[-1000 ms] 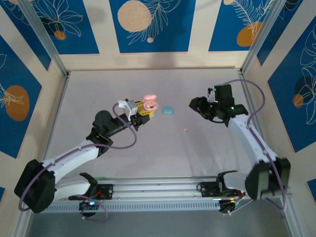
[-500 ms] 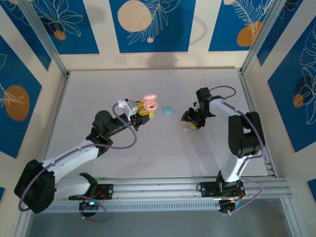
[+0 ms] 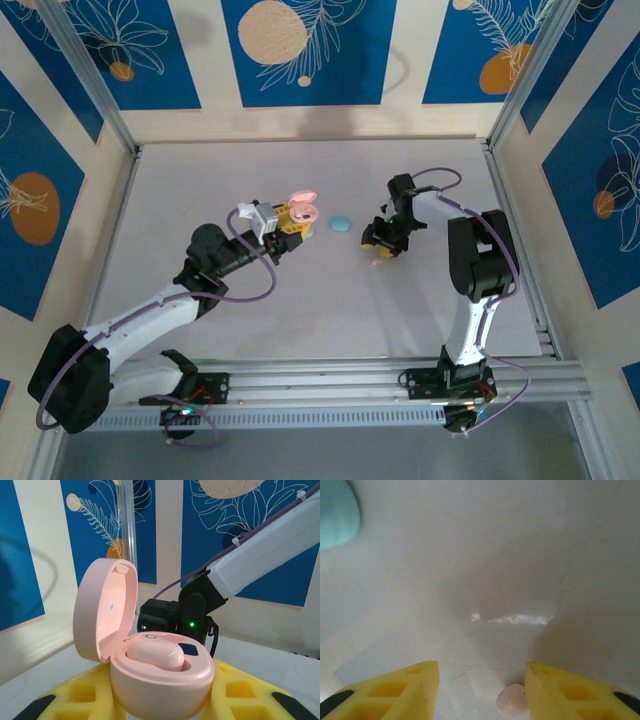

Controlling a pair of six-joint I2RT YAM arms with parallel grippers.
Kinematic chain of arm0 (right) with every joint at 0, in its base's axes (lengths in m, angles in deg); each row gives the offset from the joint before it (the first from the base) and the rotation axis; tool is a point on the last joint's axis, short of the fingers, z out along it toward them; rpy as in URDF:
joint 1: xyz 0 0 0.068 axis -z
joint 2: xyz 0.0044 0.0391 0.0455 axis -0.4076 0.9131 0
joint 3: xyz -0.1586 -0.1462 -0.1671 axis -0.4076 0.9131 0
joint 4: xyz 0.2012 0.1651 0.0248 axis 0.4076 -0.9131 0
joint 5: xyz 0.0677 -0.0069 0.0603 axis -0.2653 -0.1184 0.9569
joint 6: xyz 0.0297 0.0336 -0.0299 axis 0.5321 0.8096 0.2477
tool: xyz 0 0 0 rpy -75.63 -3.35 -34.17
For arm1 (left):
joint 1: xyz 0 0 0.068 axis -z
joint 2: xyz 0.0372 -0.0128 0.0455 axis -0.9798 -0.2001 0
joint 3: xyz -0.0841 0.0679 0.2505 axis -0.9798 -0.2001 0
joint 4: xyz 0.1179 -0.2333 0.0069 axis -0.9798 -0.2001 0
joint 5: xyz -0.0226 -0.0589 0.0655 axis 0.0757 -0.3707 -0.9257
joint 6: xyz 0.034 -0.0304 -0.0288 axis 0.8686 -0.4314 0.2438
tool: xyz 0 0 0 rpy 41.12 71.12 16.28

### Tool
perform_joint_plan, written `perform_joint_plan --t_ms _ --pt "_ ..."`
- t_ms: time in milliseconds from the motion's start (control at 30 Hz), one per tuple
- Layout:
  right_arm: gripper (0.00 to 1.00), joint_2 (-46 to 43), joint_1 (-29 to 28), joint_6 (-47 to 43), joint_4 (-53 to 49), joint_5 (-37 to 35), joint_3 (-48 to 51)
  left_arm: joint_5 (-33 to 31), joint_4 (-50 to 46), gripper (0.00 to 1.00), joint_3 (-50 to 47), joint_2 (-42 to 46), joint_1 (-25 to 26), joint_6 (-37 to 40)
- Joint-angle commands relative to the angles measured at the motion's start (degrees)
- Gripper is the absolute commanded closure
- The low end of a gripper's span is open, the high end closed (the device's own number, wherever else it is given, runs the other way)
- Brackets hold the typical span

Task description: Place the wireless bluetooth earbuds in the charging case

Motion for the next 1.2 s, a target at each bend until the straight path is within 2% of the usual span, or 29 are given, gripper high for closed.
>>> perform_joint_plan --t_ms 0,600,733,933,1167 --pt "0.5 -0.2 -0.6 -0.6 -2.7 0.2 1.0 -0.3 1.0 0.78 0.3 0.7 0.5 1.0" --pt "0.51 -5.6 -3.4 2.4 -4.2 3.7 6.9 0.0 1.9 0.78 0.3 -0.2 0.5 0.2" --pt "0.51 -6.8 -4.1 2.7 -5.1 1.1 5.8 0.0 1.6 0.78 0.5 0.0 0.5 0.2" --pt "0.55 -9.4 -1.1 2.1 -3.3 -1.8 6.1 -0.5 0.7 0.78 0.4 0.7 0.4 0.5" --pt "0.58 -5.6 0.1 0.1 -3.0 -1.2 4.6 -0.2 0.4 0.78 0.9 0.6 0.4 0.1"
